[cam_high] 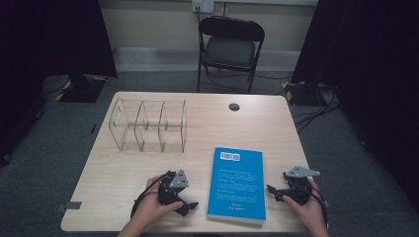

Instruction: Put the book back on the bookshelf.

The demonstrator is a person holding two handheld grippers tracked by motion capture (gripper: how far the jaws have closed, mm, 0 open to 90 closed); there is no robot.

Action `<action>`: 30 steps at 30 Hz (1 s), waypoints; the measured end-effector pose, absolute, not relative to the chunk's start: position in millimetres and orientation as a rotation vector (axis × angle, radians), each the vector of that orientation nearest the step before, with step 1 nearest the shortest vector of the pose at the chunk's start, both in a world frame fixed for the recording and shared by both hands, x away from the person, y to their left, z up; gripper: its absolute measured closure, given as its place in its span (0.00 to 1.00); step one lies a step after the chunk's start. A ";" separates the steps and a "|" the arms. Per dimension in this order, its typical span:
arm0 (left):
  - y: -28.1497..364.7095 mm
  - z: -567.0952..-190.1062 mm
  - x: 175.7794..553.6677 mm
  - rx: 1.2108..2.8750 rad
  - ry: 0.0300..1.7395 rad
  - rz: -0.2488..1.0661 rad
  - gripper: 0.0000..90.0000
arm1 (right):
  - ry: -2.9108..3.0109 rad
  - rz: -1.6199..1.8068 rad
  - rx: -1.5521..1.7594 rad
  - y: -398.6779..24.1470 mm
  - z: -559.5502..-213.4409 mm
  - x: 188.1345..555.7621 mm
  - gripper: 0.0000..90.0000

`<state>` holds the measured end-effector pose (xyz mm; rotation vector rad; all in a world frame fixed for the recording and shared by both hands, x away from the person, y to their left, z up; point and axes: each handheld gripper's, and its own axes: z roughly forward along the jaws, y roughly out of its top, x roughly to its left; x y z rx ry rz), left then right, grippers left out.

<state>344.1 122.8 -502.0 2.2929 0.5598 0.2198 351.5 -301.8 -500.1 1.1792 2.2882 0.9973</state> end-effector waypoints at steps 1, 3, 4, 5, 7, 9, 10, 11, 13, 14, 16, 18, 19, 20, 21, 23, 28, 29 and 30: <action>122.9 -501.9 344.1 2.294 0.559 0.219 0.00 | 2.288 0.997 1.179 -301.8 -500.1 351.5 0.15; 122.8 -502.0 344.1 2.293 0.560 0.219 0.00 | 2.288 0.997 1.179 -301.8 -500.1 351.5 0.15; 122.3 -502.8 344.2 2.280 0.565 0.221 0.00 | 2.289 0.998 1.179 -301.8 -500.1 351.5 0.15; 122.5 -501.9 344.5 2.294 0.562 0.223 0.00 | 2.294 0.999 1.178 -301.7 -500.1 351.8 0.15; 122.4 -501.9 344.7 2.297 0.559 0.222 0.00 | 2.293 0.997 1.181 -301.7 -500.1 351.8 0.15; 121.5 -502.3 344.5 2.288 0.571 0.218 0.00 | 2.297 0.999 1.177 -301.5 -500.0 351.5 0.15; 121.5 -502.1 344.6 2.292 0.571 0.222 0.00 | 2.301 1.001 1.170 -301.5 -500.0 350.9 0.15; 121.4 -502.1 344.5 2.291 0.574 0.222 0.00 | 2.301 1.001 1.170 -301.5 -500.0 350.9 0.15; 120.3 -502.0 344.4 2.285 0.576 0.224 0.00 | 2.307 1.005 1.166 -301.3 -499.9 349.6 0.16; 119.3 -501.4 344.1 2.294 0.584 0.226 0.00 | 2.309 1.007 1.155 -301.5 -499.8 348.9 0.17; 117.6 -497.9 343.5 2.328 0.573 0.213 0.01 | 2.317 1.017 1.145 -300.9 -499.7 346.8 0.18; 114.1 -494.2 339.9 2.304 0.549 0.186 0.17 | 2.320 1.022 1.142 -299.3 -499.6 343.7 0.18; 112.4 -493.4 338.8 2.309 0.535 0.174 0.25 | 2.329 1.022 1.134 -297.7 -499.3 342.0 0.18; 108.8 -493.0 336.3 2.319 0.522 0.145 0.23 | 2.334 1.020 1.130 -296.2 -499.2 340.9 0.18; 105.5 -492.2 332.8 2.333 0.502 0.123 0.17 | 2.339 1.018 1.125 -294.2 -498.9 339.5 0.18; 99.9 -491.3 326.1 2.362 0.425 0.108 0.18 | 2.344 1.018 1.125 -290.1 -498.9 337.1 0.18; 91.8 -492.5 320.0 2.377 0.373 0.126 0.16 | 2.319 1.022 1.142 -286.9 -499.6 333.5 0.19; 94.3 -490.4 323.1 2.421 0.316 0.136 0.16 | 2.314 1.018 1.144 -286.5 -499.6 333.5 0.19; 93.9 -491.9 322.4 2.396 0.333 0.127 0.16 | 2.312 1.013 1.151 -286.3 -499.4 333.4 0.18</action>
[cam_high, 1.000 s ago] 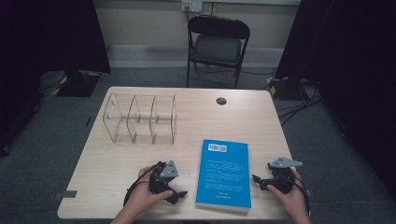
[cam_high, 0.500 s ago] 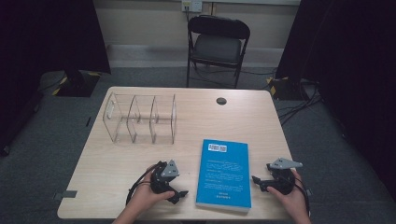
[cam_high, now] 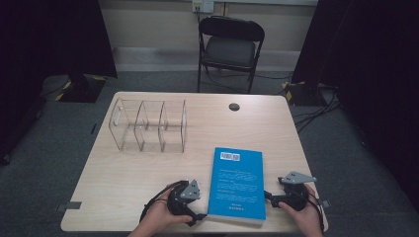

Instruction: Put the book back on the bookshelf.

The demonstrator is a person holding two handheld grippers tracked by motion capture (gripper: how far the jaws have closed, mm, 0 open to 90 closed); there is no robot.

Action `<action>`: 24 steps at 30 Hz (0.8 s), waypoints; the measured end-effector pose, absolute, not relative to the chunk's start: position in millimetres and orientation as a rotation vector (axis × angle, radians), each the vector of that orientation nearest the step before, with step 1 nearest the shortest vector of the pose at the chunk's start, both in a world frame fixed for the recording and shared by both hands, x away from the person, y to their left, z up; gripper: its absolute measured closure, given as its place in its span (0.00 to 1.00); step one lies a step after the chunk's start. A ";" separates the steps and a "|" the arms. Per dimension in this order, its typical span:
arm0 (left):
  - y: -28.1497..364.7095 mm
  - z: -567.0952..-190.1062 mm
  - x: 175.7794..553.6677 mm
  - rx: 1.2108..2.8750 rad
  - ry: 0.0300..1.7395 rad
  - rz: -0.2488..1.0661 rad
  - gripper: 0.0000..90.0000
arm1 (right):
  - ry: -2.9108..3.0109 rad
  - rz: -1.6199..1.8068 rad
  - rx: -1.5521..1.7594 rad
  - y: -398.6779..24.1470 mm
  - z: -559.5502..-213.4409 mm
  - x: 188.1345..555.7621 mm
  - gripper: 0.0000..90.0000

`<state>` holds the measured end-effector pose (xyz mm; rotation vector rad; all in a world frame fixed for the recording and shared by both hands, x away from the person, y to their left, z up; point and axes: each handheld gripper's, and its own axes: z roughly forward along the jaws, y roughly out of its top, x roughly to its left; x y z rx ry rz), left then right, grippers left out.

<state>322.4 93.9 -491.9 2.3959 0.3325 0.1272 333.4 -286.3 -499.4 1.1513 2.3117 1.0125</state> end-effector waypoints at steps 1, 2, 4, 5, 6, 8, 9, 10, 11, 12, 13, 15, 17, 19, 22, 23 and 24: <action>92.3 -493.0 320.8 2.375 0.368 0.128 0.16 | 2.312 1.013 1.151 -286.3 -499.4 333.4 0.18; 92.2 -493.0 320.8 2.375 0.368 0.128 0.15 | 2.312 1.010 1.158 -286.1 -499.3 333.6 0.18; 92.1 -493.8 321.1 2.370 0.383 0.127 0.12 | 2.313 1.006 1.165 -285.7 -499.0 334.1 0.17; 91.8 -494.4 322.1 2.373 0.384 0.130 0.12 | 2.313 1.006 1.165 -285.7 -499.0 334.1 0.17; 91.6 -494.6 322.3 2.372 0.383 0.125 0.09 | 2.303 1.011 1.166 -285.4 -499.7 335.1 0.17; 92.0 -493.4 321.7 2.385 0.379 0.122 0.12 | 2.303 1.010 1.165 -285.2 -499.8 335.3 0.17; 91.2 -494.4 320.0 2.360 0.389 0.123 0.12 | 2.303 1.010 1.165 -285.2 -499.8 335.3 0.17; 92.1 -493.0 319.3 2.377 0.374 0.123 0.13 | 2.303 1.009 1.164 -285.2 -499.8 335.2 0.17; 93.7 -491.2 319.6 2.407 0.334 0.133 0.15 | 2.304 1.010 1.163 -285.2 -499.7 335.0 0.18; 92.3 -492.8 316.4 2.371 0.384 0.129 0.17 | 2.303 1.009 1.164 -285.1 -499.7 334.9 0.18; 92.3 -493.1 315.7 2.365 0.392 0.135 0.17 | 2.303 1.009 1.164 -285.1 -499.7 334.9 0.18; 92.3 -492.6 314.4 2.365 0.406 0.131 0.17 | 2.303 1.009 1.165 -285.1 -499.7 334.8 0.18; 92.4 -492.9 313.7 2.363 0.414 0.136 0.17 | 2.301 1.008 1.162 -285.1 -499.8 334.7 0.18; 92.0 -491.0 312.1 2.399 0.374 0.129 0.17 | 2.300 1.006 1.168 -284.9 -499.7 334.2 0.18; 89.0 -489.1 307.4 2.440 0.288 0.110 0.17 | 2.300 1.008 1.164 -285.0 -499.8 334.5 0.18; 87.6 -490.2 306.6 2.426 0.278 0.111 0.17 | 2.299 1.007 1.166 -285.0 -499.8 334.4 0.18; 85.8 -492.4 303.8 2.387 0.341 0.120 0.17 | 2.300 1.008 1.164 -285.0 -499.8 334.6 0.18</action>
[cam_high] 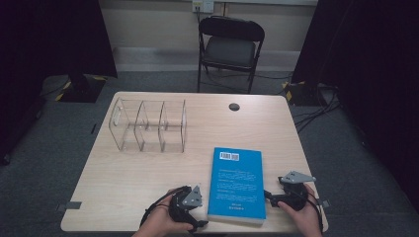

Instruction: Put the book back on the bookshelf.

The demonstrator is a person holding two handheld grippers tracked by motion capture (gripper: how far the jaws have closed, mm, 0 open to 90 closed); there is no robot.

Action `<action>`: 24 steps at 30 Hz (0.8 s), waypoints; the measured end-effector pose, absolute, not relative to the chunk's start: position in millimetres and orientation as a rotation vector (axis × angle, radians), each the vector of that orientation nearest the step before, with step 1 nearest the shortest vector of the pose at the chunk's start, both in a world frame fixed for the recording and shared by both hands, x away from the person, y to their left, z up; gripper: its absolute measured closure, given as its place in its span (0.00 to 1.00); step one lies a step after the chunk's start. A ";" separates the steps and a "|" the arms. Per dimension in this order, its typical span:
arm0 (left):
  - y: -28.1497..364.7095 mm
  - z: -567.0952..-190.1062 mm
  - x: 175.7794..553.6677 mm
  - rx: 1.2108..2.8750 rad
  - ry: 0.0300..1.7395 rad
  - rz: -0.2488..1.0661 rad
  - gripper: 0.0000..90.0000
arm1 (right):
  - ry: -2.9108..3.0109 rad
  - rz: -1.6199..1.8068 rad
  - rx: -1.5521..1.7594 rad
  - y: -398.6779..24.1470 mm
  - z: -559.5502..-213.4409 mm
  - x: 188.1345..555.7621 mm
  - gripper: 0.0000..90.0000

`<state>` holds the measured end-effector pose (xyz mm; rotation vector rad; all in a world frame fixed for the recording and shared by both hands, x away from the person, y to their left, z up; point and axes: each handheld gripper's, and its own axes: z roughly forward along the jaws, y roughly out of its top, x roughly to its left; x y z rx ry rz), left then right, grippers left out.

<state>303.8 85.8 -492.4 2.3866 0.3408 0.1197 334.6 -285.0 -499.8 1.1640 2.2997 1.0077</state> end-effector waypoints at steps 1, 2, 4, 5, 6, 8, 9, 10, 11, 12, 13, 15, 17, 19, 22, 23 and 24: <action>84.2 -492.9 302.9 2.372 0.368 0.118 0.17 | 2.300 1.007 1.166 -285.0 -499.7 334.6 0.18; 83.6 -492.1 305.2 2.381 0.377 0.128 0.17 | 2.300 1.007 1.168 -284.9 -499.7 334.6 0.18; 81.8 -494.1 306.9 2.344 0.420 0.156 0.18 | 2.296 1.005 1.174 -284.7 -499.6 334.5 0.17; 81.8 -493.2 307.7 2.351 0.431 0.137 0.18 | 2.295 1.005 1.175 -284.6 -499.7 334.5 0.17; 81.5 -492.3 309.4 2.375 0.409 0.148 0.18 | 2.294 1.004 1.176 -284.6 -499.7 334.4 0.17; 80.3 -492.0 309.3 2.374 0.425 0.148 0.17 | 2.282 0.999 1.194 -283.8 -499.7 334.5 0.17; 80.1 -491.1 309.9 2.381 0.420 0.138 0.18 | 2.276 0.996 1.200 -283.5 -499.7 335.1 0.16; 80.3 -491.3 311.4 2.377 0.424 0.141 0.18 | 2.267 0.992 1.211 -282.7 -499.9 336.4 0.16; 80.3 -491.3 312.7 2.372 0.428 0.142 0.19 | 2.263 0.989 1.217 -281.8 -499.9 338.5 0.16; 81.1 -490.2 315.7 2.381 0.431 0.140 0.20 | 2.262 0.989 1.219 -281.2 -499.9 340.2 0.16; 81.4 -490.8 318.4 2.371 0.447 0.144 0.21 | 2.255 0.988 1.227 -279.5 -499.9 343.5 0.16; 83.1 -490.5 325.2 2.371 0.464 0.150 0.22 | 2.248 0.985 1.231 -277.5 -499.9 350.1 0.18; 83.9 -490.8 331.8 2.362 0.496 0.163 0.22 | 2.240 0.987 1.237 -275.8 -499.9 357.4 0.18; 85.7 -490.8 338.5 2.356 0.511 0.176 0.22 | 2.237 0.983 1.245 -274.8 -499.8 365.9 0.18; 89.3 -491.6 346.4 2.339 0.535 0.187 0.25 | 2.236 0.984 1.244 -273.1 -499.9 378.4 0.18; 90.2 -492.6 347.5 2.324 0.544 0.196 0.25 | 2.235 0.982 1.247 -272.2 -499.9 382.3 0.18; 90.5 -493.1 348.0 2.313 0.548 0.194 0.26 | 2.233 0.982 1.244 -271.6 -500.0 384.6 0.18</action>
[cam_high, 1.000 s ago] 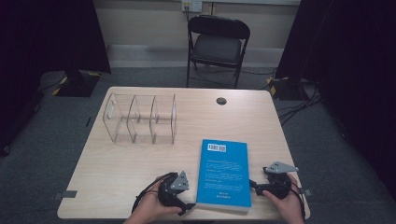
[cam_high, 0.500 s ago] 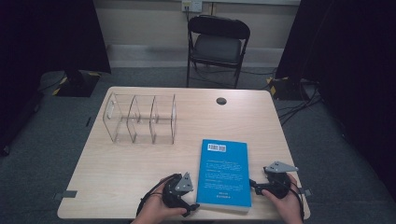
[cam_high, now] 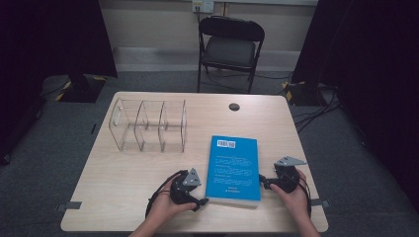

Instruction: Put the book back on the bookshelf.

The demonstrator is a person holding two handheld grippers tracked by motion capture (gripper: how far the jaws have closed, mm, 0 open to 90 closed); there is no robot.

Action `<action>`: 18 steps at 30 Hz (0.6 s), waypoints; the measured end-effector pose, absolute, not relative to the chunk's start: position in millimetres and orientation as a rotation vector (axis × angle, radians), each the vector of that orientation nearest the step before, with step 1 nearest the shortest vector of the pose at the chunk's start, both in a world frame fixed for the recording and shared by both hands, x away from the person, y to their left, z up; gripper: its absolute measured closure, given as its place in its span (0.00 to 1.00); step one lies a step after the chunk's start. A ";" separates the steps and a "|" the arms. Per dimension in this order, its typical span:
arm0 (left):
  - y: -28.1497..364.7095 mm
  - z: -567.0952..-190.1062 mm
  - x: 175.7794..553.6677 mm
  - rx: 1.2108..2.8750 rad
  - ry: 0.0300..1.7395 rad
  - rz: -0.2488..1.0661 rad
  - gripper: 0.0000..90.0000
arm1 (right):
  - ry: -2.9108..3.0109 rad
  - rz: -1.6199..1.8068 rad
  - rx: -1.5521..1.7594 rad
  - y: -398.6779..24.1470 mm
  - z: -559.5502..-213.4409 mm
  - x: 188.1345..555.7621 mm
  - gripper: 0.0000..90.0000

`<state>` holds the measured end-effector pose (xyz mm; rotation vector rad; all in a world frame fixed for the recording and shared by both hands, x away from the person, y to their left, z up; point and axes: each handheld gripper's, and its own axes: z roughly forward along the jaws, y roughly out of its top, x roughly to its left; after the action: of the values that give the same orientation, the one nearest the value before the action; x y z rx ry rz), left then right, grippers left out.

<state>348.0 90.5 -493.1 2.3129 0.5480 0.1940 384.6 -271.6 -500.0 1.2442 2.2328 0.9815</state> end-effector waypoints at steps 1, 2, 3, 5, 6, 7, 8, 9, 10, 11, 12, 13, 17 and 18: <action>91.1 -492.8 348.0 2.317 0.549 0.197 0.26 | 2.234 0.982 1.245 -271.1 -500.0 385.8 0.18; 91.5 -492.2 347.8 2.329 0.545 0.202 0.26 | 2.234 0.982 1.245 -271.0 -500.0 386.1 0.18; 91.4 -492.8 347.2 2.320 0.549 0.203 0.26 | 2.234 0.982 1.244 -271.0 -500.0 385.9 0.19; 91.5 -494.0 345.7 2.305 0.561 0.213 0.26 | 2.243 0.994 1.221 -271.2 -499.8 383.5 0.23; 92.2 -493.9 345.2 2.304 0.561 0.215 0.27 | 2.247 1.002 1.220 -271.2 -499.7 381.4 0.24; 92.3 -494.2 344.5 2.300 0.568 0.217 0.27 | 2.258 1.009 1.209 -271.4 -499.7 378.8 0.24; 92.5 -494.7 343.7 2.293 0.575 0.219 0.27 | 2.267 1.014 1.194 -271.9 -499.7 376.7 0.24; 92.5 -495.0 343.3 2.290 0.580 0.220 0.27 | 2.280 1.020 1.177 -272.8 -499.7 372.7 0.24; 92.6 -495.1 342.9 2.284 0.582 0.221 0.27 | 2.285 1.021 1.174 -273.5 -499.6 369.9 0.24; 92.9 -495.4 342.4 2.284 0.585 0.222 0.27 | 2.297 1.027 1.158 -274.9 -499.5 365.4 0.24; 93.2 -495.7 342.1 2.279 0.583 0.226 0.27 | 2.312 1.029 1.145 -276.1 -499.3 361.4 0.24; 93.8 -495.8 341.7 2.278 0.585 0.229 0.27 | 2.326 1.033 1.131 -277.6 -499.0 357.3 0.24; 94.5 -496.9 341.1 2.265 0.583 0.234 0.27 | 2.381 1.060 1.054 -280.8 -499.3 344.4 0.24; 94.4 -496.9 341.1 2.266 0.583 0.234 0.26 | 2.393 1.053 1.041 -280.7 -498.6 342.8 0.24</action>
<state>341.1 94.4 -496.9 2.2661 0.5832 0.2342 342.8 -280.7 -498.6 1.0412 2.3932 1.0528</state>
